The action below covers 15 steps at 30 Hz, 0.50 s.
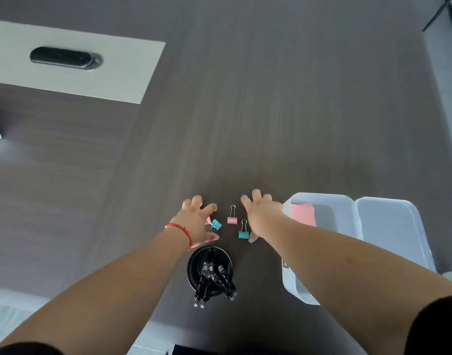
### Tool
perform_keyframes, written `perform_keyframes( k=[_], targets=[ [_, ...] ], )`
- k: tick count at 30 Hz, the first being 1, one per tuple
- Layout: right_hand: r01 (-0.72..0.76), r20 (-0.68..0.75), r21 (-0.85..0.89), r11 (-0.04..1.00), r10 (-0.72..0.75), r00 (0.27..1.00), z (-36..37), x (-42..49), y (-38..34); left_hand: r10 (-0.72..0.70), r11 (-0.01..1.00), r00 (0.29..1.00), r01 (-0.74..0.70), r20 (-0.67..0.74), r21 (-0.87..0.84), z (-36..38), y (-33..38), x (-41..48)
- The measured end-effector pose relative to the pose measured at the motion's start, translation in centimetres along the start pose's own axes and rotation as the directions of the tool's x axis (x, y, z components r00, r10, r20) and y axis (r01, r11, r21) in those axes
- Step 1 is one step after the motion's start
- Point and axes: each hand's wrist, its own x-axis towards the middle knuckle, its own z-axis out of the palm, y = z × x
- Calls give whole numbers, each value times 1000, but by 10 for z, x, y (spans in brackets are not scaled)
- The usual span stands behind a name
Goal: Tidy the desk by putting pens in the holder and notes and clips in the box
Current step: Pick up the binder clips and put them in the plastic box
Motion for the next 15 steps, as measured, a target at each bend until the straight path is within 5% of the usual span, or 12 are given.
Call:
perform_keyframes(
  k=[6,15],
  targets=[
    [53,30,116,992,-57,998,19,-13,-15,76,997,997,-76,-3,33,3,5,5],
    [53,-120,313,948,-16,993,39,-22,-25,129,989,992,-129,14,77,6,10,9]
  ],
)
